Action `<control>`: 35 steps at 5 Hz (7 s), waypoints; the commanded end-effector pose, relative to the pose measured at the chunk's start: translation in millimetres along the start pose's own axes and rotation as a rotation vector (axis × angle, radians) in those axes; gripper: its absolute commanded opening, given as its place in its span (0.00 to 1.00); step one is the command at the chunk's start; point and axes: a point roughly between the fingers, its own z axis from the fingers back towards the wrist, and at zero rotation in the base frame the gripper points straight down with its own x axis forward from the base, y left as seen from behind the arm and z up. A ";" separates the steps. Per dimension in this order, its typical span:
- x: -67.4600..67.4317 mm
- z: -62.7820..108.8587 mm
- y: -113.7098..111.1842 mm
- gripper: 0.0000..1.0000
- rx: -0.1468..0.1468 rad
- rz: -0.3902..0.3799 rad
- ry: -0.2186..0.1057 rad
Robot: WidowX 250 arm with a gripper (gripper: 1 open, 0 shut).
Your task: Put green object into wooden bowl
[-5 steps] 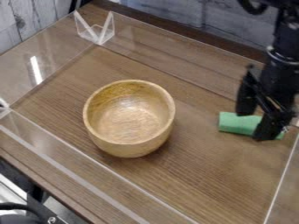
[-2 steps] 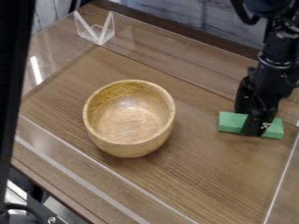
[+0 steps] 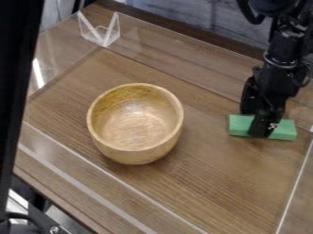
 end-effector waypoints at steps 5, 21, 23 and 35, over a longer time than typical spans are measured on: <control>44.4 12.7 -2.1 1.00 0.099 0.034 -0.144; -101.4 133.0 22.7 0.00 0.197 0.612 -0.194; -109.8 131.1 14.0 0.00 0.190 0.661 -0.192; -181.0 79.7 7.6 1.00 0.120 0.990 -0.186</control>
